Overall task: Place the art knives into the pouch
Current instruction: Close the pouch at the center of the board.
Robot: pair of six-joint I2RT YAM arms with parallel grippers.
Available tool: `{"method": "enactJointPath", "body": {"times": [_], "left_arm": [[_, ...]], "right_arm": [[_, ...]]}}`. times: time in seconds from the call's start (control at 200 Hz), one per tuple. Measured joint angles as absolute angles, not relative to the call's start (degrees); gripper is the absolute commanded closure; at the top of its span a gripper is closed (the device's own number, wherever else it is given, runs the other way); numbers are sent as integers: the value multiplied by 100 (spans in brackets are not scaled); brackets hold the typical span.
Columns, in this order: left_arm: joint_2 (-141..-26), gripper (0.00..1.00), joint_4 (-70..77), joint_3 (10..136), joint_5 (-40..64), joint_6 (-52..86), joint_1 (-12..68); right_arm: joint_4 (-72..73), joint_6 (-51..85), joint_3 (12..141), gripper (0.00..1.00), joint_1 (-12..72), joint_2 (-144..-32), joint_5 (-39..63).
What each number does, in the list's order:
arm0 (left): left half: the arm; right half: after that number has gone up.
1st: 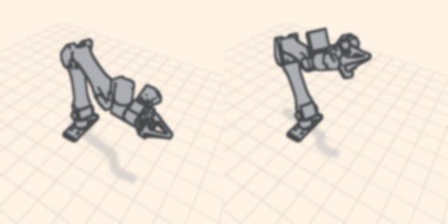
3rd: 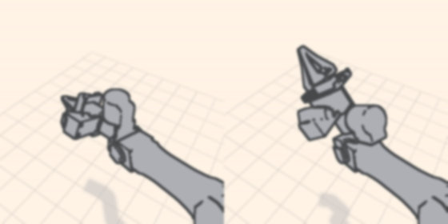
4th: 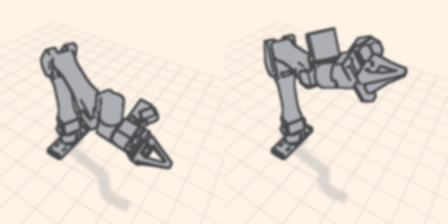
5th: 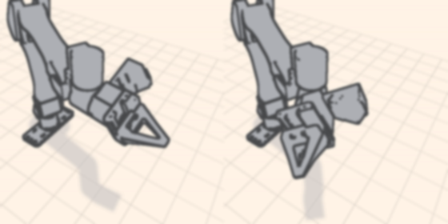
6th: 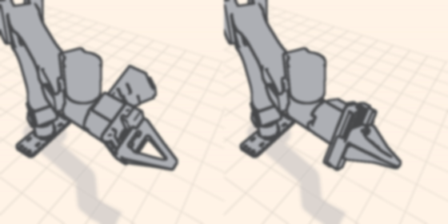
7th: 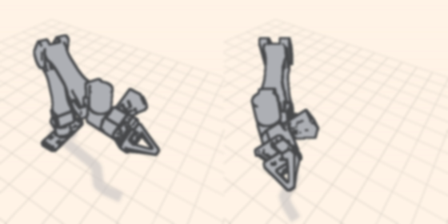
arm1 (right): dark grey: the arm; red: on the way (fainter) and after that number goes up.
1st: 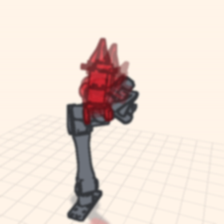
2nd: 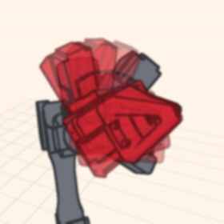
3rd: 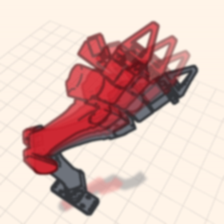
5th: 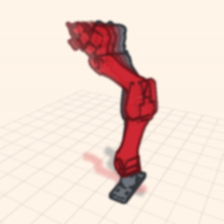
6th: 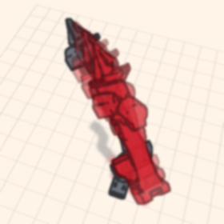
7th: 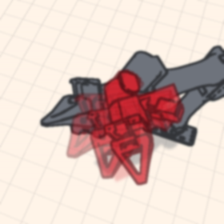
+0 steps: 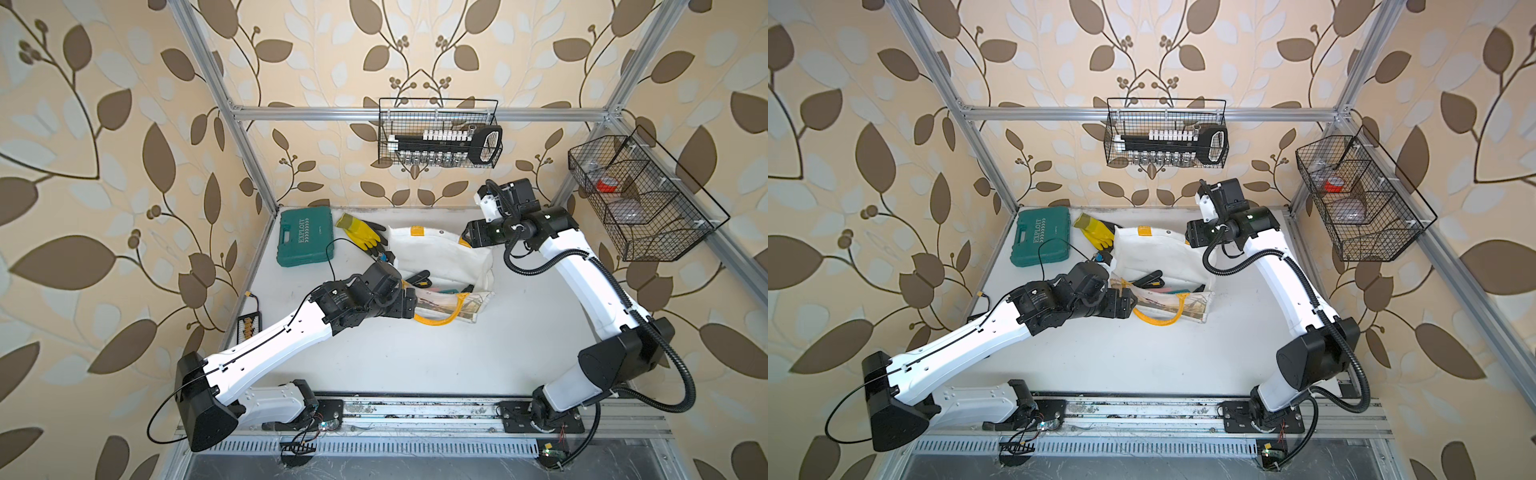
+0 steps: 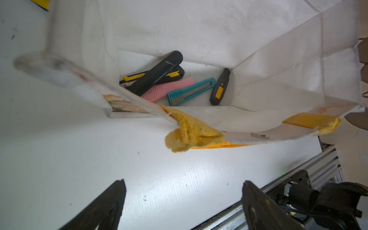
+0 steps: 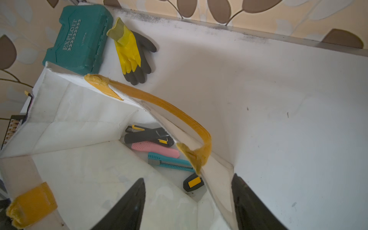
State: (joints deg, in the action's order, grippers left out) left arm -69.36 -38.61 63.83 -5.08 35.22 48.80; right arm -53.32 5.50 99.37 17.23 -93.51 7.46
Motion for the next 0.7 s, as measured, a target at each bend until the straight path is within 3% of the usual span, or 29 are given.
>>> {"method": "enactJointPath", "body": {"times": [0.18,0.415,0.7], "left_arm": [[-7262,8,-3627,6309,-513,3664,4884],[-7920,8,-3358,6309,-506,3782,4921],[-8206,8,-3074,6320,-526,3817,4921]], "right_arm": [[-5288,244,10127,36,1741,-9810,1109],[-5280,75,10291,56,1876,-9968,1264],[-5194,54,10267,56,1940,-10055,1267]]}}
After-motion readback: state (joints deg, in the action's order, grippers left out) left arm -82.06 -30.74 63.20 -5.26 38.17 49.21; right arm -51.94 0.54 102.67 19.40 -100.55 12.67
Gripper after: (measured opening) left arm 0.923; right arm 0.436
